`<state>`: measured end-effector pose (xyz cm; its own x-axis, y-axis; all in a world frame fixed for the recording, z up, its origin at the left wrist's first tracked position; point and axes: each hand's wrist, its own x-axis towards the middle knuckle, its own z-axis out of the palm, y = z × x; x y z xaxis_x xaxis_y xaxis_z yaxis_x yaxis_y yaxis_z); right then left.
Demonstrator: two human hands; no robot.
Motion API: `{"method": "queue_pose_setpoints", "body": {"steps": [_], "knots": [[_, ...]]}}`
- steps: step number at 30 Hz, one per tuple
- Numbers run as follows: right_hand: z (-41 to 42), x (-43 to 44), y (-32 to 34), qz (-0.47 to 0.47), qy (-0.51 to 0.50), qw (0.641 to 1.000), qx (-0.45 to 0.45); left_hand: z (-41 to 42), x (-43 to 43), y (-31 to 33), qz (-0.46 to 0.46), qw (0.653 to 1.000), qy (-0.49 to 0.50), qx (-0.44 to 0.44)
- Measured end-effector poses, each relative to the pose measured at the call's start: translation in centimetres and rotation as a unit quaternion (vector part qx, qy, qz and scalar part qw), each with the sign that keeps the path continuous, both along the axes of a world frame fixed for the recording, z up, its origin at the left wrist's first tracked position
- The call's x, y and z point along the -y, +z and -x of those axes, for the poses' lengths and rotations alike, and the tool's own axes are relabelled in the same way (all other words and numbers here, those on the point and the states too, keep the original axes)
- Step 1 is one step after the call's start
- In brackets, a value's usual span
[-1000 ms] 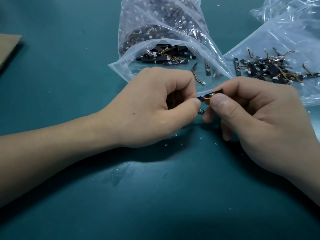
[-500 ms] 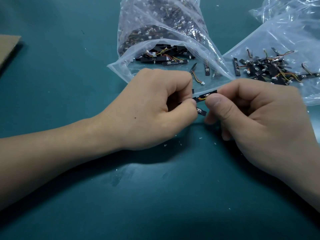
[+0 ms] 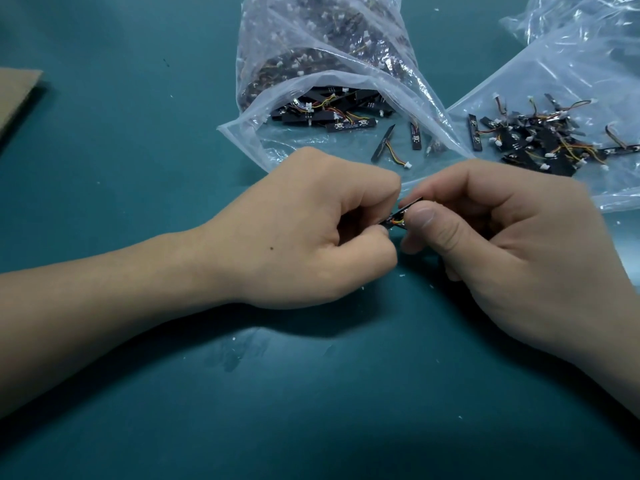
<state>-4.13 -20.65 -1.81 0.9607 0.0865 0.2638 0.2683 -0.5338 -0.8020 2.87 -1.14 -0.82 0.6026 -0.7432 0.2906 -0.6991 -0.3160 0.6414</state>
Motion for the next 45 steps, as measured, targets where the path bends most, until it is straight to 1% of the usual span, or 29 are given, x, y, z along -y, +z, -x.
{"method": "queue_pose_setpoints", "body": {"steps": [10, 12, 17, 21, 26, 33, 36, 38, 45], "knots": [[0.09, -0.04, 0.16, 0.076, 0.000, 0.997, 0.019, -0.02, 0.01, -0.05, -0.011, 1.000, -0.004, -0.004], [0.12, -0.05, 0.23, 0.071, 0.002, 0.997, 0.018, -0.01, 0.02, -0.05, -0.011, 1.000, -0.004, -0.012], [0.24, -0.03, 0.15, 0.019, 0.001, 1.000, 0.001, -0.20, -0.04, 0.11, 0.002, 0.999, 0.024, -0.046], [0.25, 0.12, 0.03, 0.040, -0.007, 0.999, 0.005, -0.09, 0.06, 0.17, -0.004, 0.998, 0.027, -0.051], [0.18, -0.12, 0.24, 0.058, -0.009, 0.998, 0.009, 0.00, 0.06, 0.14, -0.008, 0.999, 0.029, -0.042], [0.18, -0.11, 0.34, 0.048, 0.001, 0.999, -0.001, -0.05, 0.06, 0.15, -0.005, 0.999, 0.029, -0.043], [0.21, -0.06, 0.41, 0.026, 0.014, 1.000, -0.011, 0.05, 0.08, 0.06, -0.009, 1.000, 0.024, -0.018], [0.19, -0.02, 0.44, 0.028, 0.021, 0.999, -0.008, 0.04, 0.08, 0.00, -0.014, 1.000, 0.017, 0.000], [0.24, 0.09, 0.43, 0.038, 0.022, 0.999, -0.006, -0.09, 0.05, -0.23, -0.013, 1.000, 0.006, 0.014]]}}
